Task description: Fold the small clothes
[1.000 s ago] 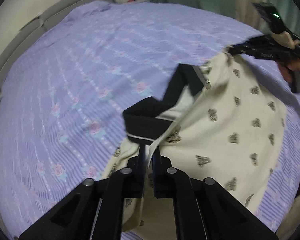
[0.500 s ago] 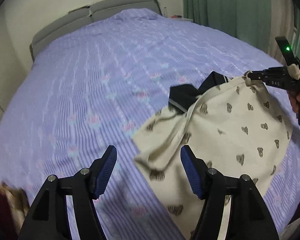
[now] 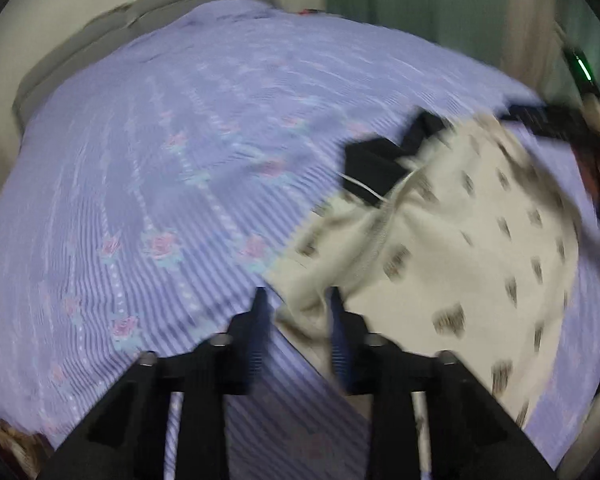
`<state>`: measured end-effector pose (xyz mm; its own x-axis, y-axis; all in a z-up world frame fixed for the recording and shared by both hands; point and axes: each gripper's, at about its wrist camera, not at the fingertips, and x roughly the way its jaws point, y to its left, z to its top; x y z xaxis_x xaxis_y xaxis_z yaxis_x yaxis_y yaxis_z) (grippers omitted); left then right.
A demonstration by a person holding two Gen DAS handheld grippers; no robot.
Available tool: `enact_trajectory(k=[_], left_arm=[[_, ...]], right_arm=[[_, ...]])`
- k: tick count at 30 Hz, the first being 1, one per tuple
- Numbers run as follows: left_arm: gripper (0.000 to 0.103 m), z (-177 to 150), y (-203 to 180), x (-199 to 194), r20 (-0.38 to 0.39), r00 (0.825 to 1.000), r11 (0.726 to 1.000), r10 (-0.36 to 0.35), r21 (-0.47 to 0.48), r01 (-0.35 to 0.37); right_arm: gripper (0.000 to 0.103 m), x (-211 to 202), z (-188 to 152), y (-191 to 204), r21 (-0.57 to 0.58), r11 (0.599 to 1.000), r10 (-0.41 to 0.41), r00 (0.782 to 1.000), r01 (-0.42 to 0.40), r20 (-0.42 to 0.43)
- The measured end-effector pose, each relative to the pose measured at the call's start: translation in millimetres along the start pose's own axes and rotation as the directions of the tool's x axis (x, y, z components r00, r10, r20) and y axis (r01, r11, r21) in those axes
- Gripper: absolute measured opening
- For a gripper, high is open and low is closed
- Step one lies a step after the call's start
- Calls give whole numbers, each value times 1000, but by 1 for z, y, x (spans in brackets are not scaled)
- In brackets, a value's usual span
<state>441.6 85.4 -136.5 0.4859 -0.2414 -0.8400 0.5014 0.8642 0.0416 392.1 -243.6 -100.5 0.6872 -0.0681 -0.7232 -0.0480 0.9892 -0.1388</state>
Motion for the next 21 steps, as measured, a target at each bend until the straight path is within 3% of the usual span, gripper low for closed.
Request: enact_trajectory(k=[3,6,8,9,10,13,17,19,21], left_arm=[[16,5,6,4,17,999,997,-28,-66,29],[17,1,4,6,8,1000,995,21,-100,-20],[34,-4,1,3,5,997,989,71,-130,-70],[50,-8,0,2,12,996,985,88,-148,-85],[53,-10,-2,1,27,995,985,91,-151,-86],[52,-12,0,3,33,991,979,130,-163,-123],[49,-9,10,12,32,994,962,106,-257,-95],[35,-7,11,16,24,995,956,101,-281,-90],[30,-6,9,16,26,995,954,98,-286,-86]], right_arm=[[48,6,3,-6,45,999,0,1000,0,-16],[48,8,2,-13,83,997,6,1000,-5,-20],[48,9,0,-18,105,994,-4,1000,6,-20],[48,9,-2,-19,113,994,-1,1000,3,-13],[48,8,-4,-20,115,993,2,1000,-1,-8],[48,8,-11,-22,128,992,13,1000,-14,8],[48,14,-18,-31,198,979,42,999,-45,20],[48,20,-19,-30,204,977,65,998,-67,17],[47,27,-16,-32,208,975,74,997,-74,9]])
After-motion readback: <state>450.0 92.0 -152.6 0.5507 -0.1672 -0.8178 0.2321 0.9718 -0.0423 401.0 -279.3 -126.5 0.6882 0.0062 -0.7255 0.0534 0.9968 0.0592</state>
